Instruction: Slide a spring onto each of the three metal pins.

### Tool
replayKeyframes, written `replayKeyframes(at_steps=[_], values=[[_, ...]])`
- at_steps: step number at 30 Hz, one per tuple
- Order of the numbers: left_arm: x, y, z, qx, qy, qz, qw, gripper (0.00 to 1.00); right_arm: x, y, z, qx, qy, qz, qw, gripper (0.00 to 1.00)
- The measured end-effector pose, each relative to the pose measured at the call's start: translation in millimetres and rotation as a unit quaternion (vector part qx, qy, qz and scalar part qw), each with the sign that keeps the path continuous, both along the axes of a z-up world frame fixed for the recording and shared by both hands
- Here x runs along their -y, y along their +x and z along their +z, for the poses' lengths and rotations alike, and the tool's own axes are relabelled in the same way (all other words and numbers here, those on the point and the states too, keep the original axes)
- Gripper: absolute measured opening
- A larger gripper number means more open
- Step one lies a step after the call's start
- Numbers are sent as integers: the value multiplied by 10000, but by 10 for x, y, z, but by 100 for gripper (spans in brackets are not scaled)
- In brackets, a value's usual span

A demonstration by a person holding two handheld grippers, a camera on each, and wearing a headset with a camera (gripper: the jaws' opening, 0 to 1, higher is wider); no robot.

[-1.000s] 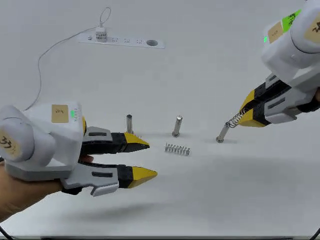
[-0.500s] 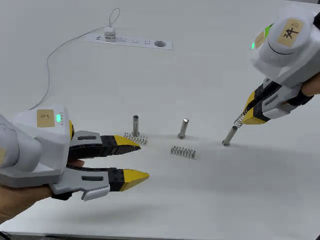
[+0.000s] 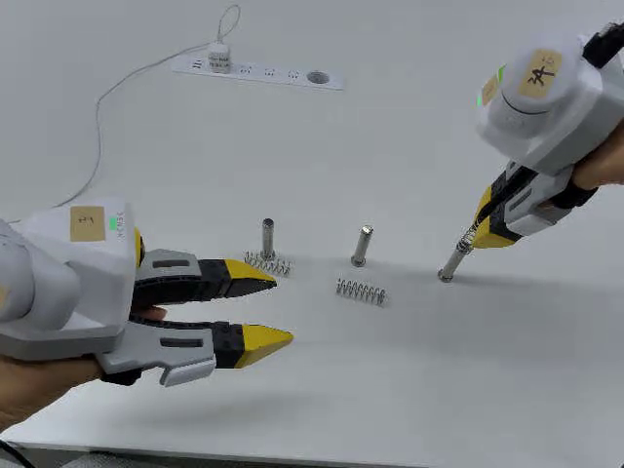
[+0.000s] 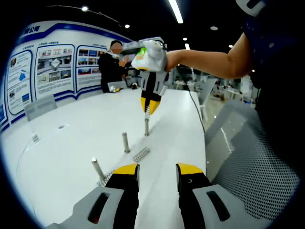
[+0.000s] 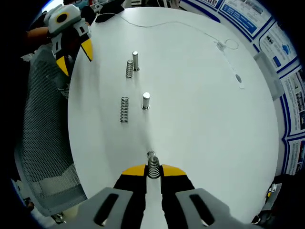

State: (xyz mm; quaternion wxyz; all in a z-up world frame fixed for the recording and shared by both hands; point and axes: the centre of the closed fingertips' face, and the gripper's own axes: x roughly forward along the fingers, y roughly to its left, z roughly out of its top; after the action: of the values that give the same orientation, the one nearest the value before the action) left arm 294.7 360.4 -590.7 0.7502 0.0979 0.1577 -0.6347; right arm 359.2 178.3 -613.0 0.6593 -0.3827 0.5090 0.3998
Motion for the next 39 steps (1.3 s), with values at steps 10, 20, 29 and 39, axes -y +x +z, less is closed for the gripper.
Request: replayKeyframes(at_steps=[10, 20, 29, 39], values=[[-24, -4, -20, -54, 7, 31, 10000, 31, -22, 4, -237, -119, -97, -88, 9998, 12], [-15, 1, -21, -72, -7, 31, 10000, 31, 6, -30, -418, -202, -143, -180, 9995, 12], [-20, 10, -21, -78, -18, 44, 10000, 31, 24, -23, -416, -177, -93, -186, 9996, 12], [-24, 17, -15, -75, -29, 51, 10000, 31, 21, -11, -367, -28, 5, -135, 9999, 20]])
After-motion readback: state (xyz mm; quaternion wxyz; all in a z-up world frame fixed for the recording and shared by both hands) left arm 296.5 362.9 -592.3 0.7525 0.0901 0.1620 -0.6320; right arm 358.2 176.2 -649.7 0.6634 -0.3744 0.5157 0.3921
